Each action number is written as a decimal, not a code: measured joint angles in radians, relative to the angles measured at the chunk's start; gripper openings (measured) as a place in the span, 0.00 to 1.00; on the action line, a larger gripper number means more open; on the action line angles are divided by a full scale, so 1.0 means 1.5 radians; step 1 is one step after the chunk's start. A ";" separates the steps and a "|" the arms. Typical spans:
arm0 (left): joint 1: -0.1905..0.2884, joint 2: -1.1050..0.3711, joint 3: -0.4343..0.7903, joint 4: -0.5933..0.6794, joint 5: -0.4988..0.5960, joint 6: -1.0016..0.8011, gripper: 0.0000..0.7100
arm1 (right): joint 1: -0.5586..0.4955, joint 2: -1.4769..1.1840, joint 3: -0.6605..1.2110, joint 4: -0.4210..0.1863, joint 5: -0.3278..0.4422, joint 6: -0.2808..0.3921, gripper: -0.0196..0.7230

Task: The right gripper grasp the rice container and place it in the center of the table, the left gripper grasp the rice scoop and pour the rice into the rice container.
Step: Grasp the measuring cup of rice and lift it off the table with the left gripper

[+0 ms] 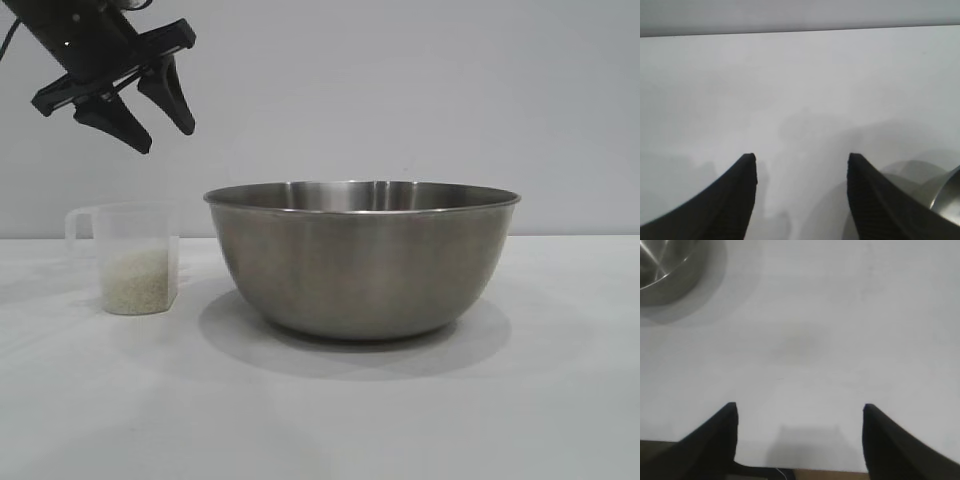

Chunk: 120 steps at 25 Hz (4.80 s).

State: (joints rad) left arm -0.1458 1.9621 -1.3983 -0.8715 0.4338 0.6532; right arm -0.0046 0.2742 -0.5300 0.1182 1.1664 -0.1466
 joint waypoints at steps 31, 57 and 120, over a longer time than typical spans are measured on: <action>0.033 -0.164 0.000 0.290 0.204 -0.172 0.49 | 0.000 -0.194 0.027 -0.005 -0.013 0.000 0.63; 0.033 -0.719 0.583 0.300 -0.038 -0.230 0.49 | 0.000 -0.194 0.027 -0.005 -0.013 0.000 0.63; -0.166 -0.060 0.756 0.472 -1.047 -0.401 0.14 | 0.000 -0.194 0.027 -0.006 -0.013 0.000 0.63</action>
State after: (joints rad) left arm -0.3948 1.8721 -0.2641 -0.1631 -1.1363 0.0512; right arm -0.0046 -0.0168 -0.4896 0.1085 1.1468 -0.1466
